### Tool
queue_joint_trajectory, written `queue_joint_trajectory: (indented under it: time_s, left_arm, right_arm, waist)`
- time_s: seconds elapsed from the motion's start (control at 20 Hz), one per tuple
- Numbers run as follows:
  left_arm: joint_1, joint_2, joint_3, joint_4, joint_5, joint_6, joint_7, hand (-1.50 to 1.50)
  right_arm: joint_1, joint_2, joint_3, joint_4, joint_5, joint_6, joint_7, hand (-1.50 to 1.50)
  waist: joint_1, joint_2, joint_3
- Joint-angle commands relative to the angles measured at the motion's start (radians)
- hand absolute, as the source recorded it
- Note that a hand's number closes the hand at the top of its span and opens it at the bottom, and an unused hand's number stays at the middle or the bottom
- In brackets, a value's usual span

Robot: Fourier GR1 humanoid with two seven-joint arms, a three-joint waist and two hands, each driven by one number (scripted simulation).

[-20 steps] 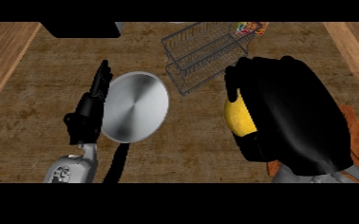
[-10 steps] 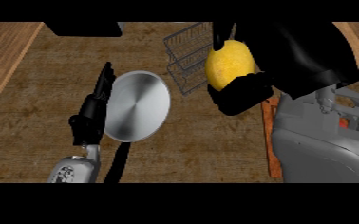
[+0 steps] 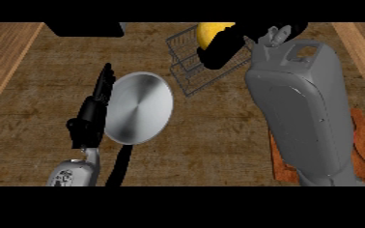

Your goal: Pick the lemon from the cutting board and place it in the tiered basket

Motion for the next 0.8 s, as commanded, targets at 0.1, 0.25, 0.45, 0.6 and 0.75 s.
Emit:
queue_joint_trajectory:
  time_s: [0.1,0.25,0.45,0.6,0.75]
  left_arm:
    - [-0.015,0.008,0.007,-0.037,-0.003,-0.005,0.044,0.0]
    - [0.018,0.004,0.011,0.019,0.006,-0.015,-0.047,0.0]
    - [-0.041,-0.026,-0.012,0.033,-0.024,0.01,0.017,0.0]
    - [-0.031,-0.015,0.004,0.008,-0.011,0.005,0.0,0.0]
    - [0.052,0.015,0.007,-0.049,0.016,-0.037,-0.005,0.0]
  right_arm:
    - [-0.081,-0.09,-0.023,0.258,0.068,-0.149,-0.15,1.5]
    - [-0.118,-0.117,-0.031,0.393,0.091,-0.2,-0.212,1.5]
    - [-0.055,-0.032,-0.113,0.429,0.04,-0.264,-0.136,1.5]
    - [-0.051,-0.034,-0.198,0.478,-0.035,-0.297,-0.174,-1.5]
    - [-0.067,0.006,-0.223,0.473,-0.075,-0.32,-0.157,-1.5]
  waist:
    - [0.007,0.002,0.0]
    - [0.009,0.004,0.0]
    - [0.002,0.003,0.001]
    - [0.004,0.003,0.001]
    - [0.007,-0.001,0.001]
